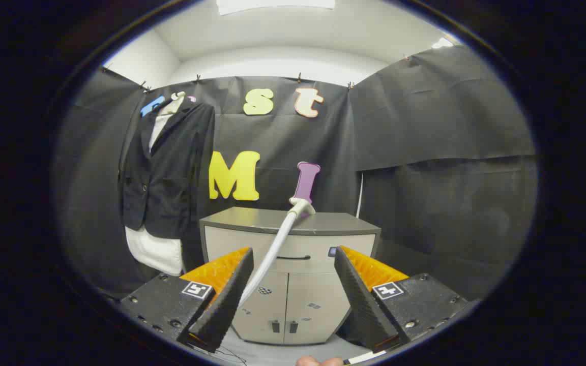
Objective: Iron the clothes twice with a garment steamer, once on the left side and once on the right side.
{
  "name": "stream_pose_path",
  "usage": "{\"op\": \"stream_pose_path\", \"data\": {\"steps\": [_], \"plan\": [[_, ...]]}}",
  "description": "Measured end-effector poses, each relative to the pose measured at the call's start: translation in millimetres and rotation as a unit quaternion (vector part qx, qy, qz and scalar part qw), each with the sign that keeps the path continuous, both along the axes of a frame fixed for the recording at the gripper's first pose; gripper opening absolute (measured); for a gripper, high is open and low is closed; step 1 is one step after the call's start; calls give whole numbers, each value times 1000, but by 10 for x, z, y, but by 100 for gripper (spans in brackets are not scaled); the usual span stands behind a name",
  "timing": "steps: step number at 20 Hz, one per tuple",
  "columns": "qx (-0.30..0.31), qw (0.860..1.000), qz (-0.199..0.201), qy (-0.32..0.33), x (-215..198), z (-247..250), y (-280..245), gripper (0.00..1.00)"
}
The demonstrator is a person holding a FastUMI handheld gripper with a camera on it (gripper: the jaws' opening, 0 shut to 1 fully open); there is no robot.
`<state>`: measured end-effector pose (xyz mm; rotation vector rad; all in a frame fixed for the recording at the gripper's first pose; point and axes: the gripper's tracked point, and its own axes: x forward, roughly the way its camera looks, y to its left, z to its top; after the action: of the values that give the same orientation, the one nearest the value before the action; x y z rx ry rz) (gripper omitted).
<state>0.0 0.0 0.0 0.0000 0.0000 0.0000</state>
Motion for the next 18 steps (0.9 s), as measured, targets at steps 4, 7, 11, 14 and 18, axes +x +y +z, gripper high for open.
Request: {"op": "stream_pose_path", "data": {"steps": [4, 7, 11, 14, 18], "plan": [[10, 1000, -7, 12, 13, -193, -44, 100], [10, 1000, -10, 9, -26, -193, -40, 100], [10, 1000, -11, 8, -101, -199, -56, 100], [24, 999, -21, 9, -154, -212, -122, 100], [34, 999, -19, 21, -140, -234, -119, 100]]}}
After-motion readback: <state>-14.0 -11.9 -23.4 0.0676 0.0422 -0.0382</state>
